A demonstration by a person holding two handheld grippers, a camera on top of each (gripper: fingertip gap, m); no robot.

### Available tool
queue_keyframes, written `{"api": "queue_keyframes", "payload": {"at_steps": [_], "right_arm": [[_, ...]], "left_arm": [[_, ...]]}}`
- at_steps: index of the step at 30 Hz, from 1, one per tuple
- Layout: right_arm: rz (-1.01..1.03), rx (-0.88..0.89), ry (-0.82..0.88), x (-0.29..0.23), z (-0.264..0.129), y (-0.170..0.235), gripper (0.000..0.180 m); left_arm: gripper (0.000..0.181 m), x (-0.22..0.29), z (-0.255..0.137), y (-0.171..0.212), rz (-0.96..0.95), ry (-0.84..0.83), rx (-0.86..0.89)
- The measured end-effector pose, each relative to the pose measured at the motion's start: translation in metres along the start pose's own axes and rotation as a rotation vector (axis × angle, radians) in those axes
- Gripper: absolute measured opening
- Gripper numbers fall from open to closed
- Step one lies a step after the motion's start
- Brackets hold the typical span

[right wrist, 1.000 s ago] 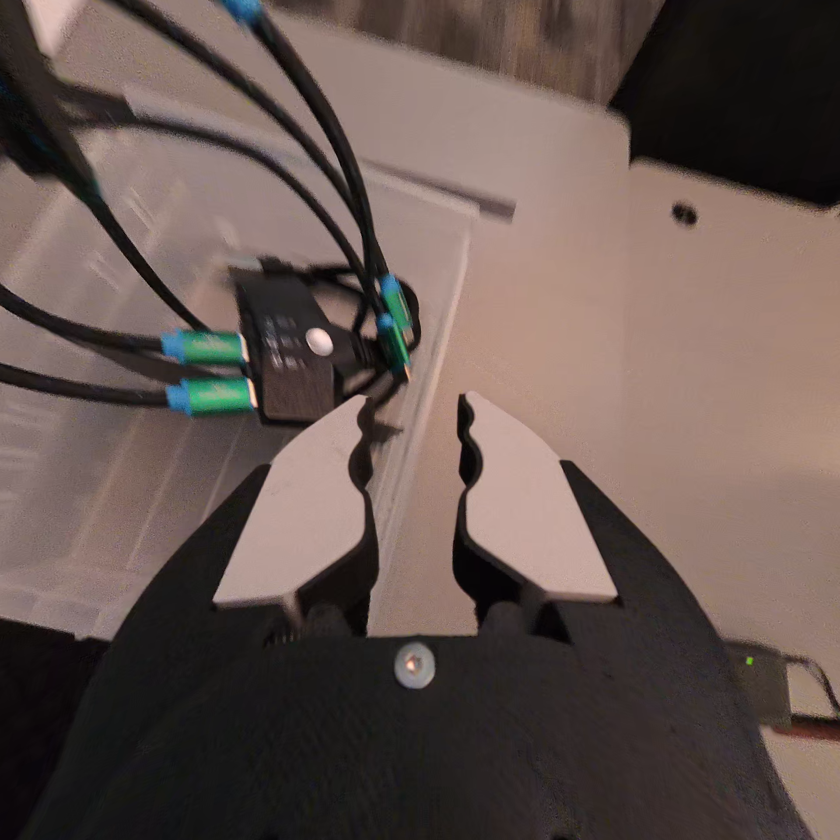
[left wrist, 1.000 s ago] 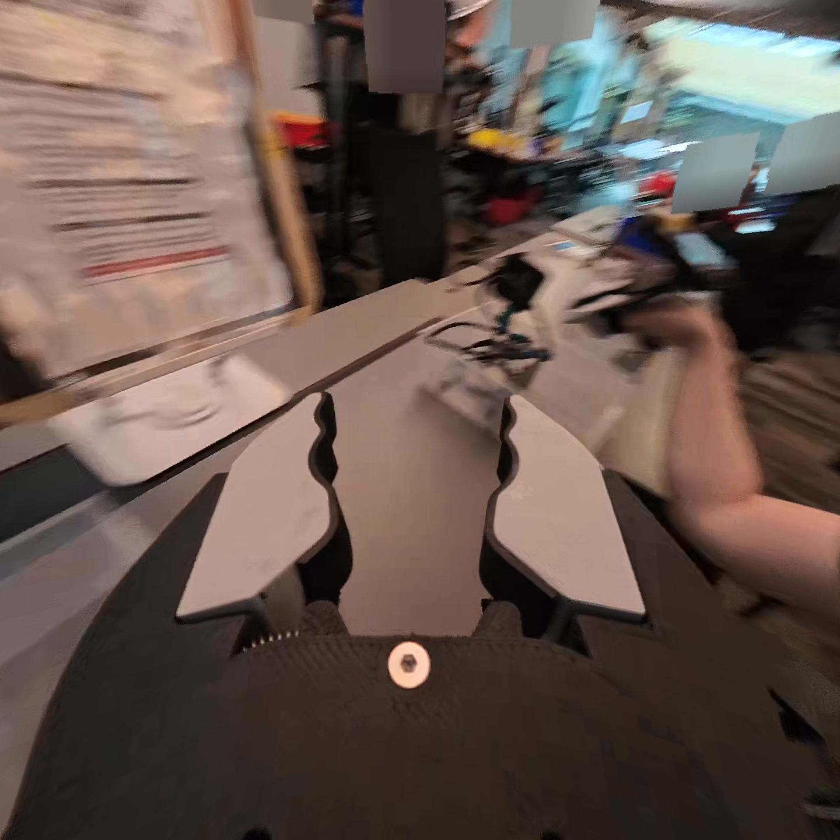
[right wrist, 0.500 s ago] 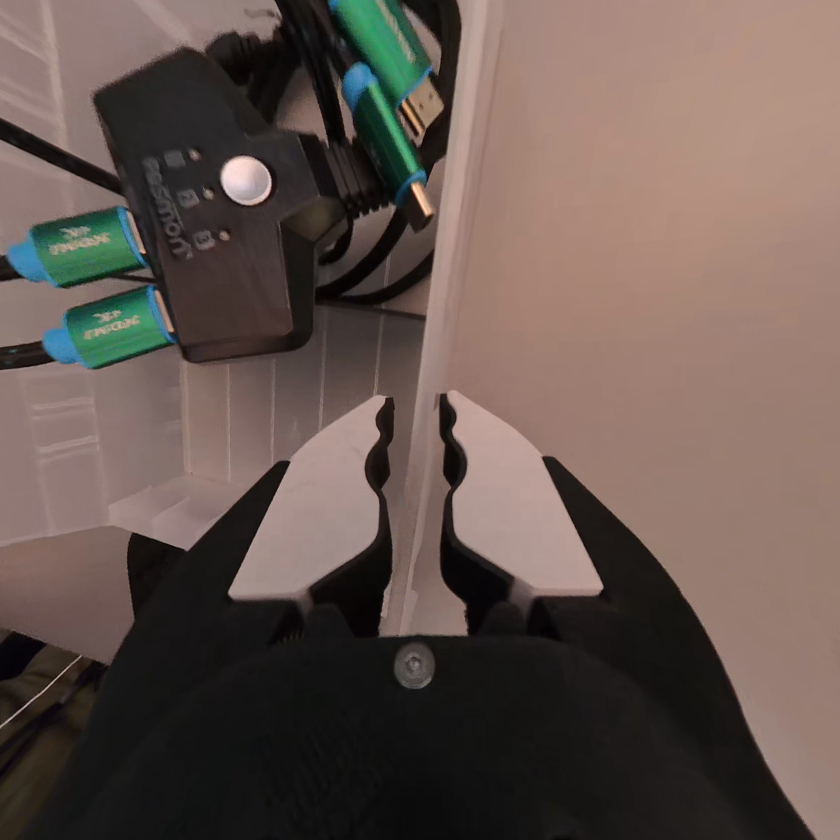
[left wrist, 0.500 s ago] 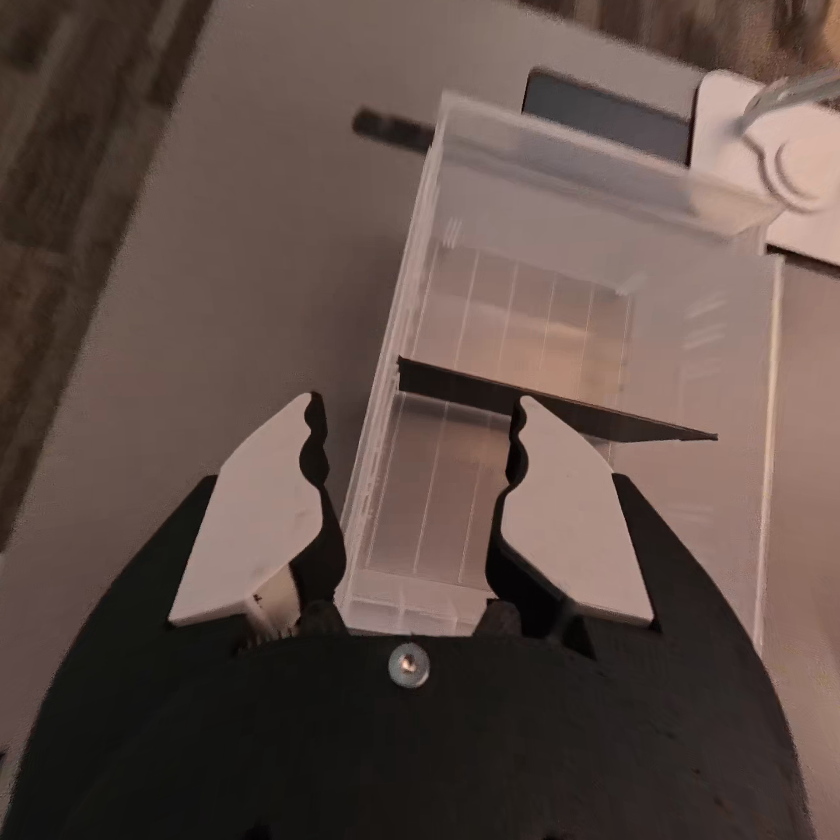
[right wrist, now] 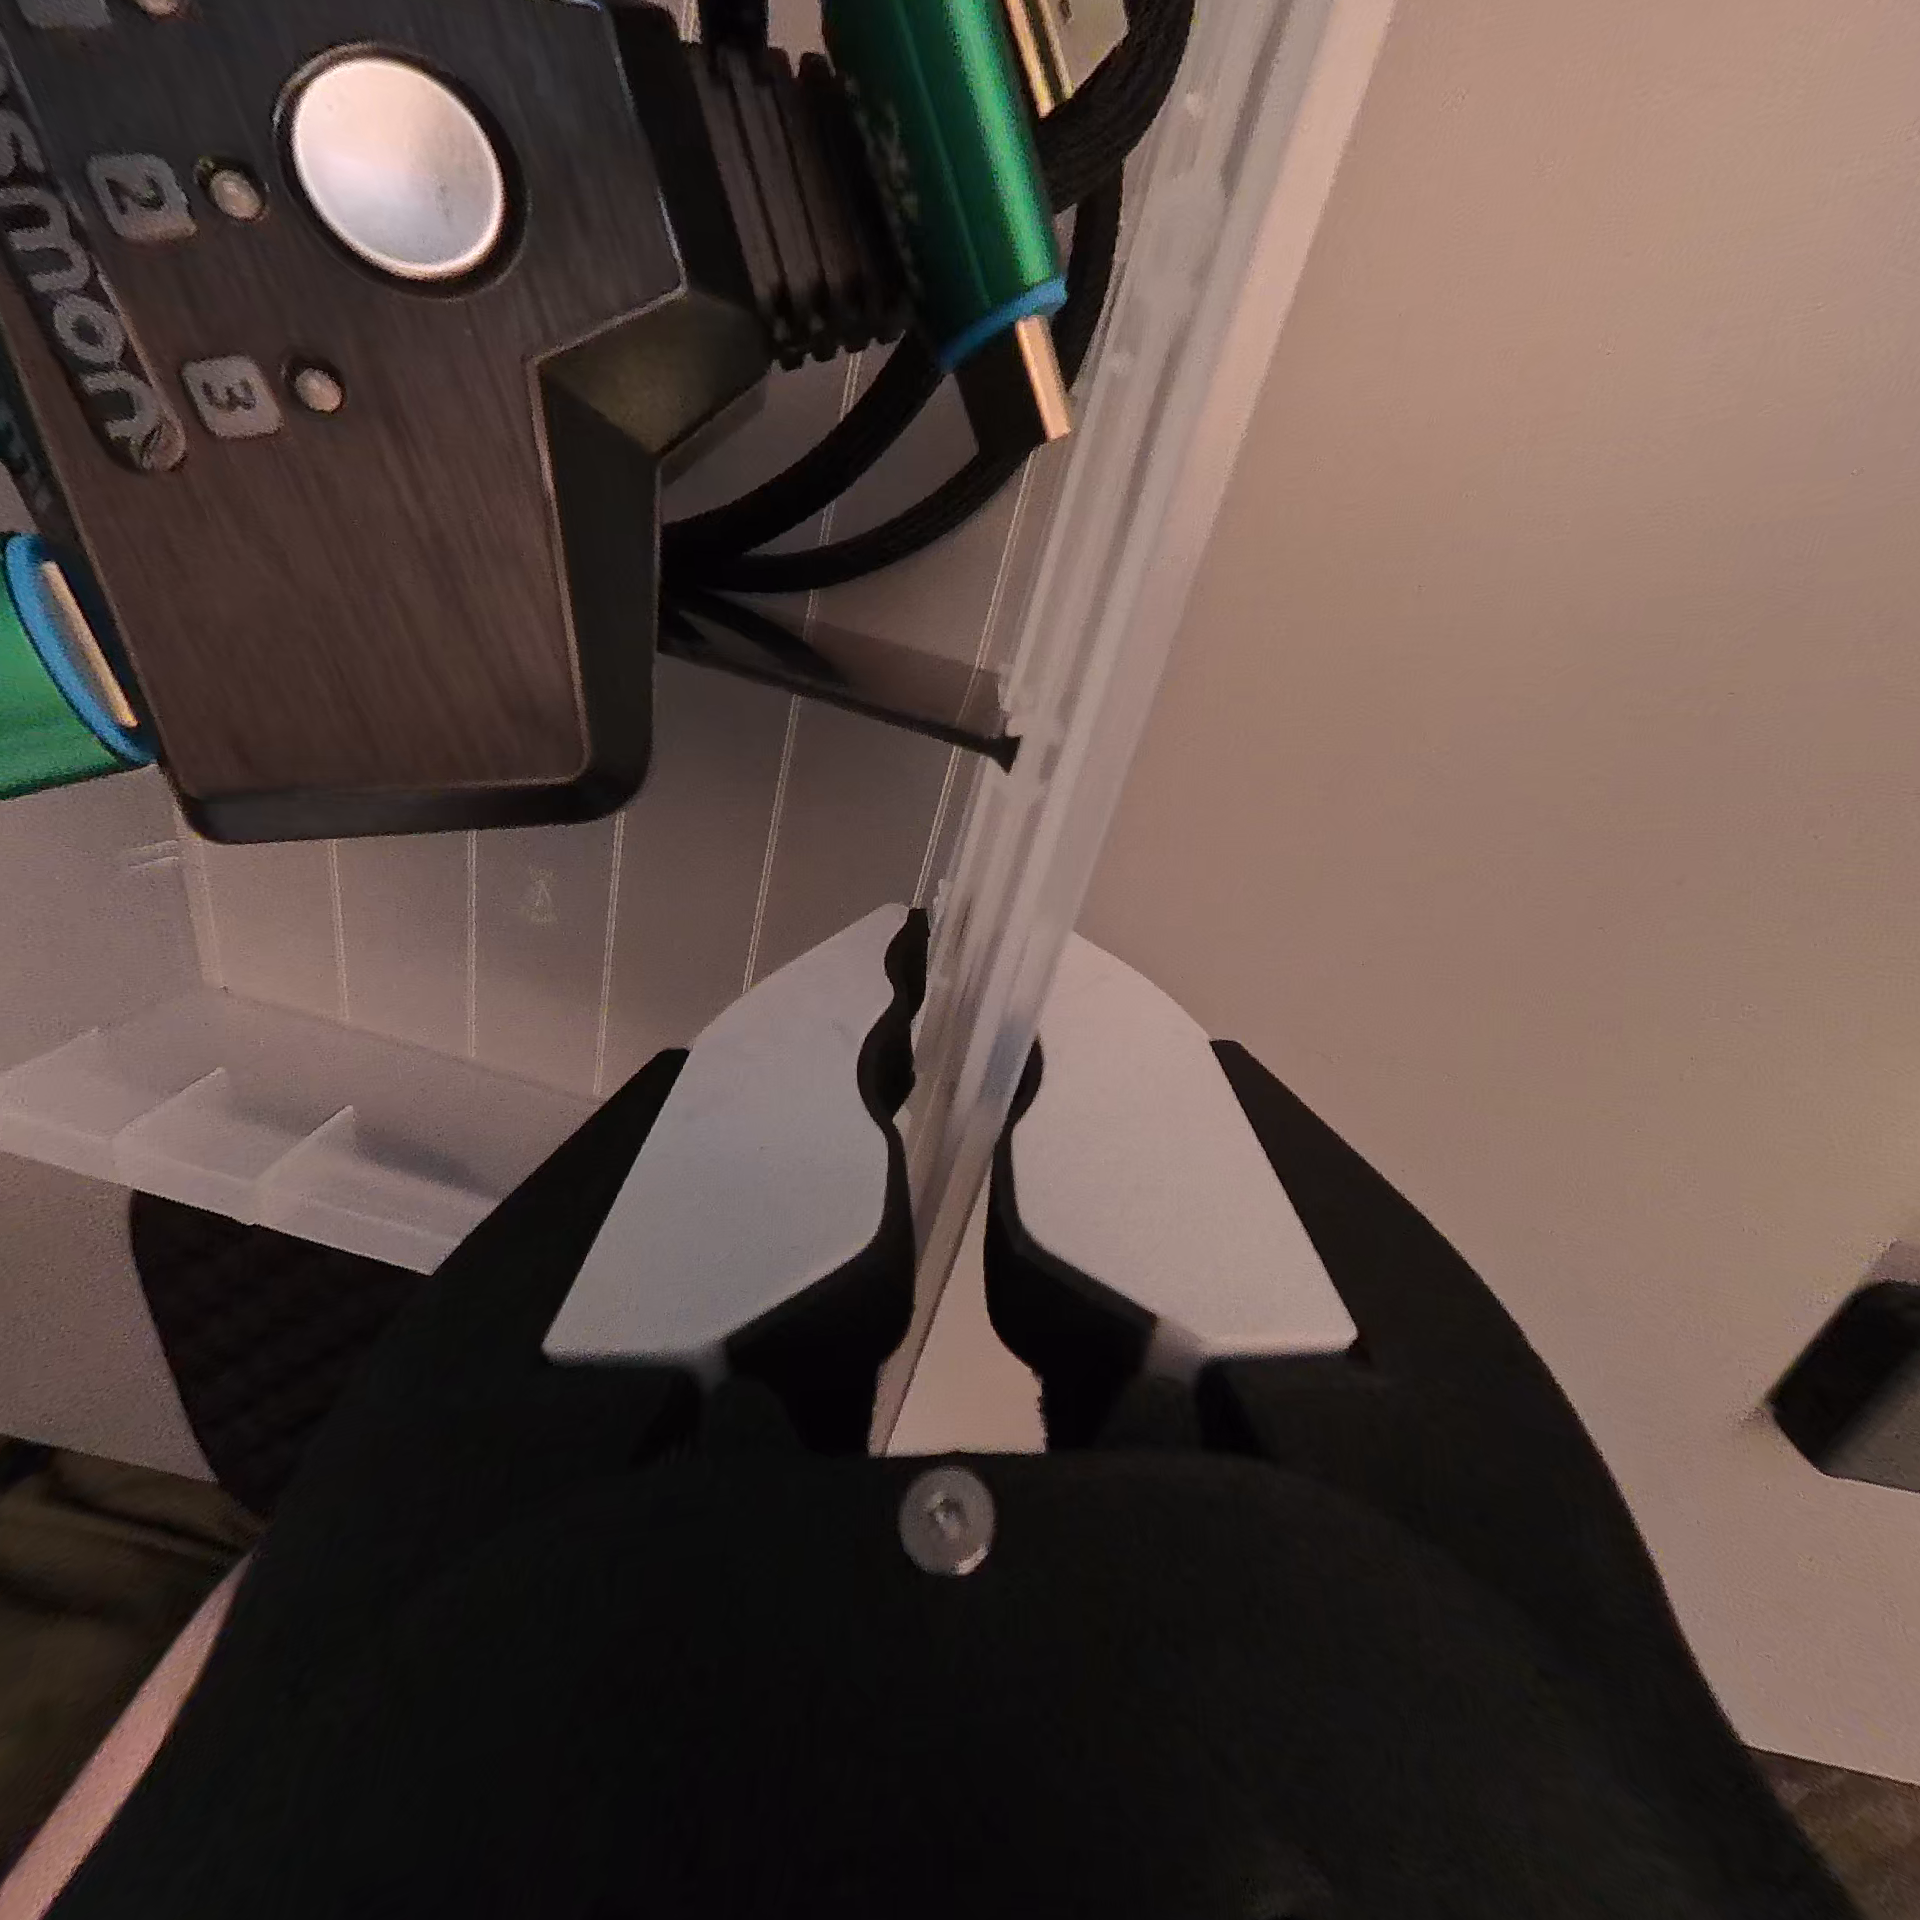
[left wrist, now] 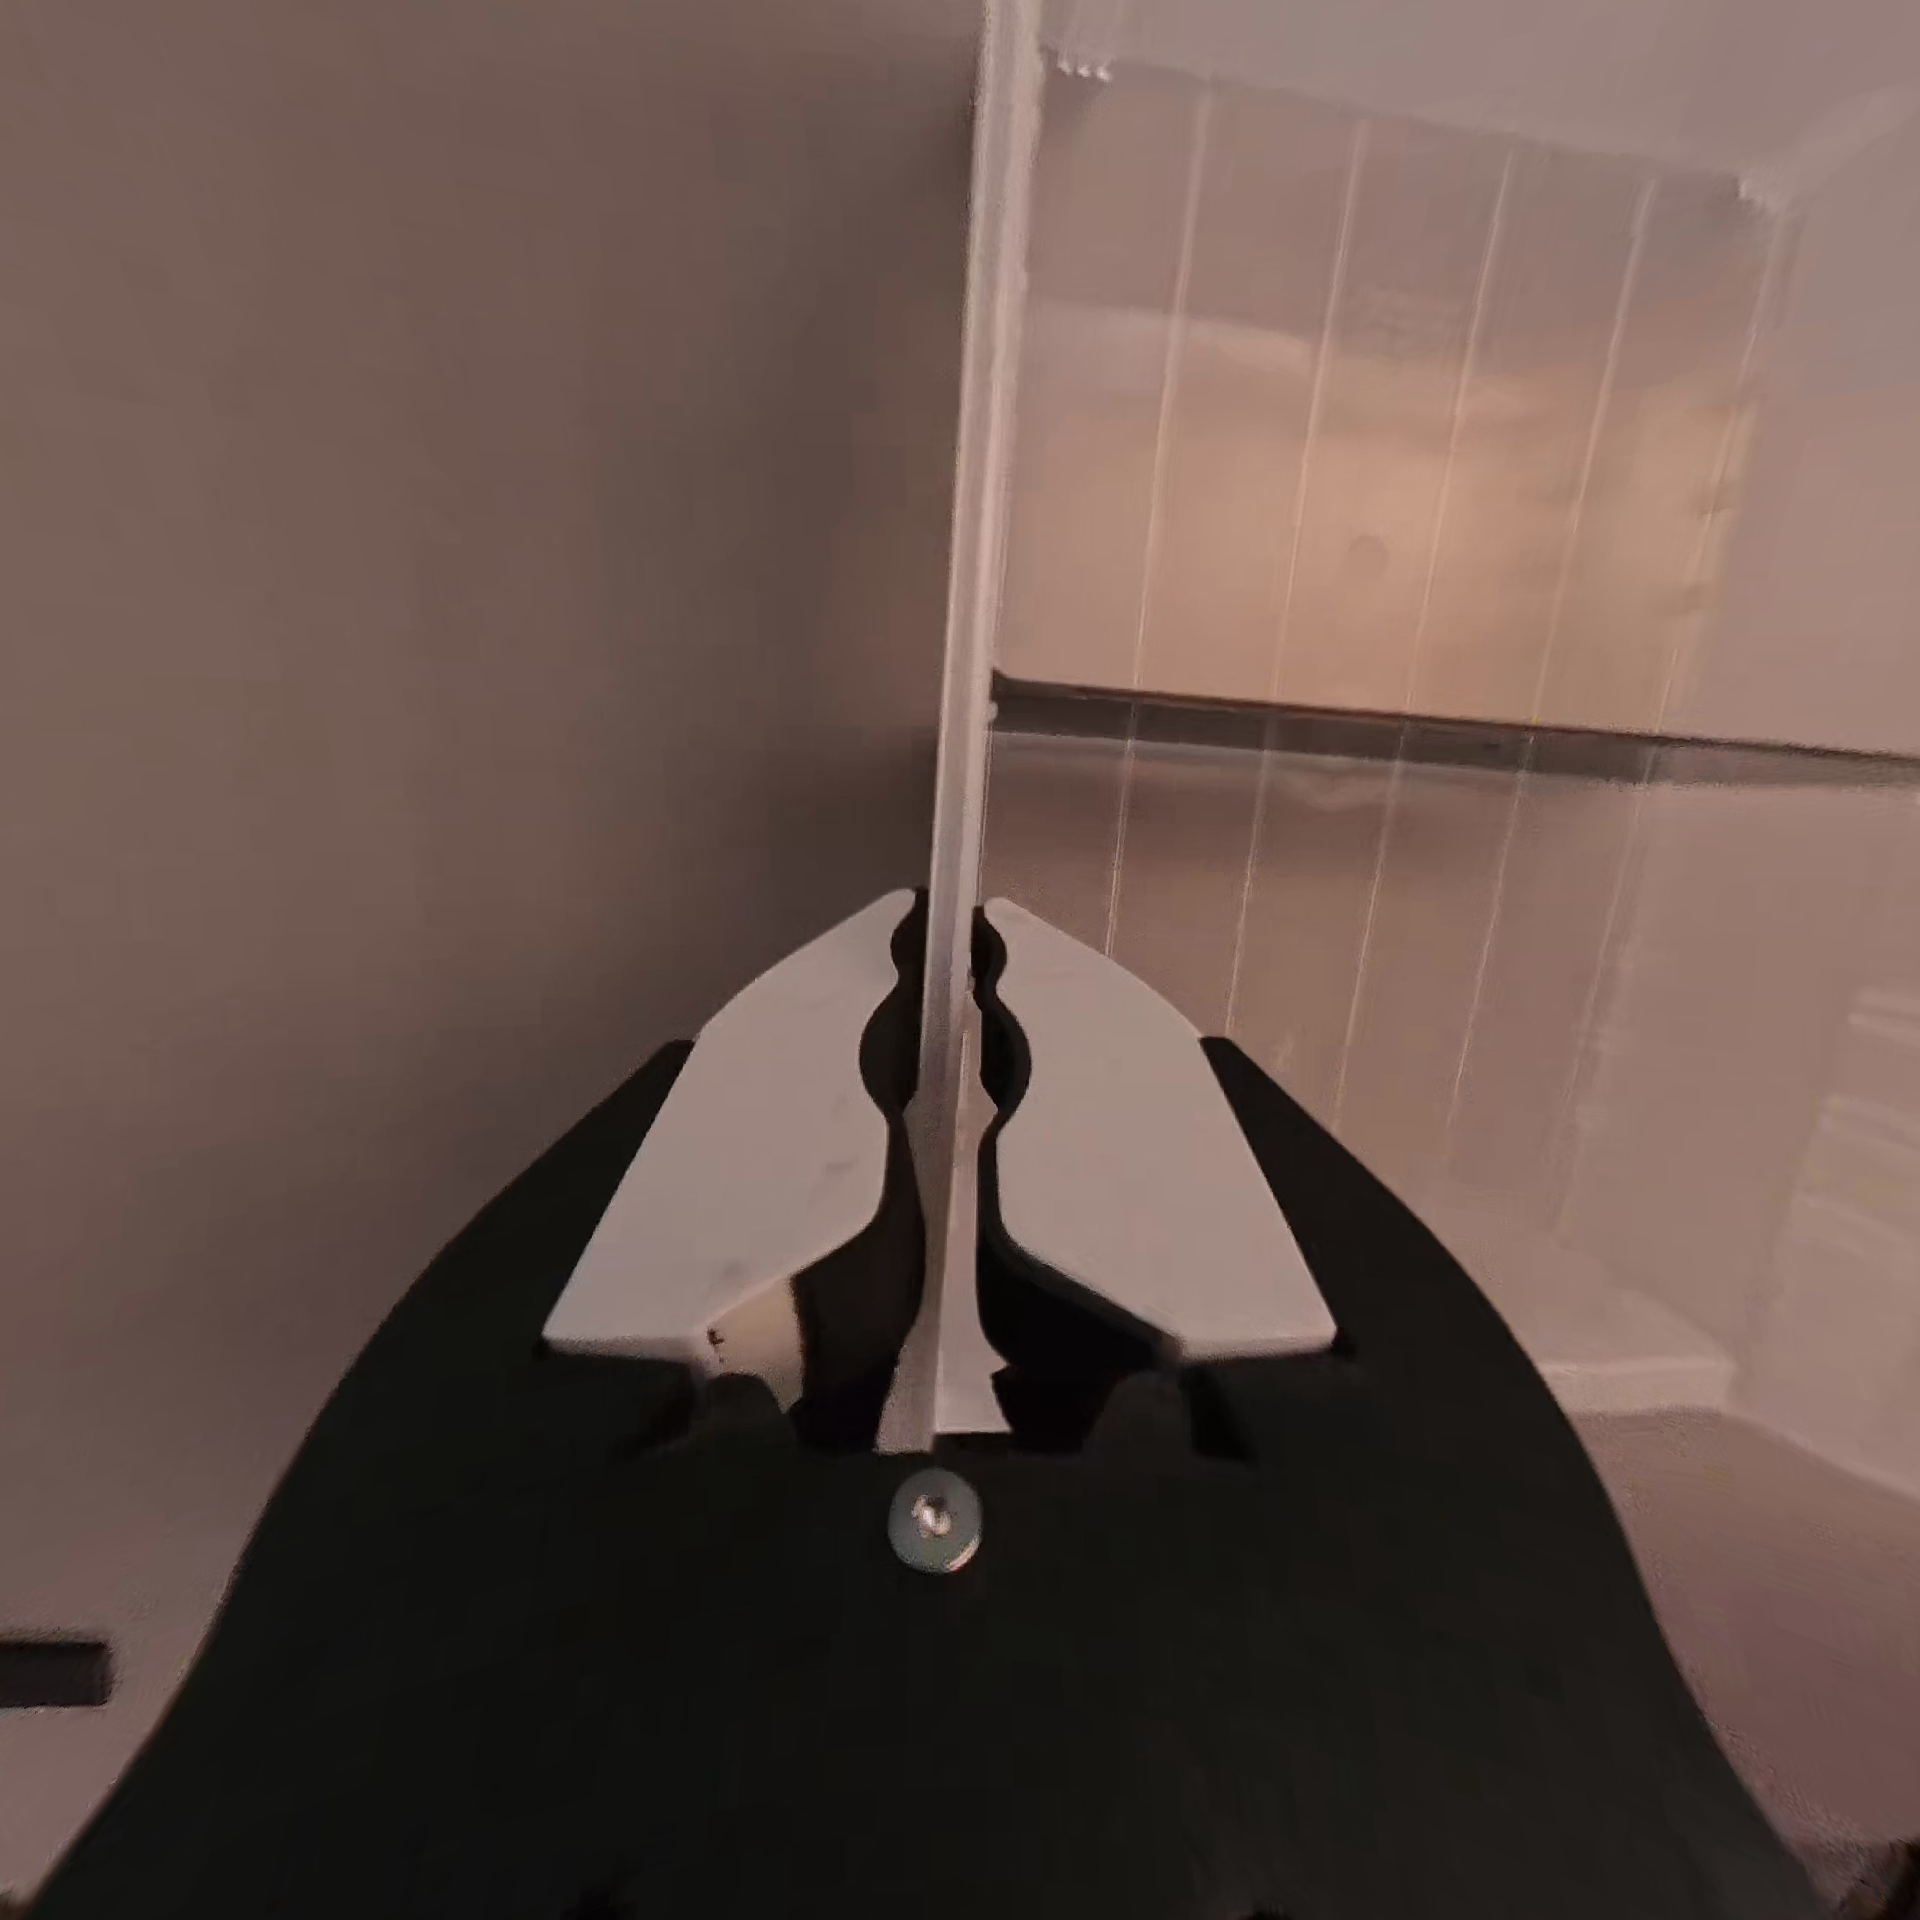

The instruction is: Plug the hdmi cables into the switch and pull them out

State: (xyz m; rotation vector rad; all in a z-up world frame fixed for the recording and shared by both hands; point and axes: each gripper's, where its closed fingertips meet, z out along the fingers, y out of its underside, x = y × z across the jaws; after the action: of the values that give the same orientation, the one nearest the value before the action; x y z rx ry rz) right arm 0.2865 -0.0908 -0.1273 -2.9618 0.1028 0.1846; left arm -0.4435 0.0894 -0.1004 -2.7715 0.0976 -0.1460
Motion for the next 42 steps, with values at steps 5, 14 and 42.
{"api": "queue_keyframes", "payload": {"at_steps": [5, 14, 42], "right_arm": [[-0.025, -0.016, -0.028, -0.016, 0.002, -0.007, 0.011], [-0.112, -0.064, -0.047, -0.058, 0.010, -0.028, 0.014], [-0.276, -0.109, -0.100, -0.147, 0.012, -0.051, 0.024]], "left_arm": [[0.005, 0.028, 0.001, 0.009, 0.200, -0.025, -0.097], [0.007, 0.081, 0.007, 0.008, 0.394, 0.019, -0.159], [0.021, 0.158, 0.003, 0.042, 0.625, 0.037, -0.350]]}}
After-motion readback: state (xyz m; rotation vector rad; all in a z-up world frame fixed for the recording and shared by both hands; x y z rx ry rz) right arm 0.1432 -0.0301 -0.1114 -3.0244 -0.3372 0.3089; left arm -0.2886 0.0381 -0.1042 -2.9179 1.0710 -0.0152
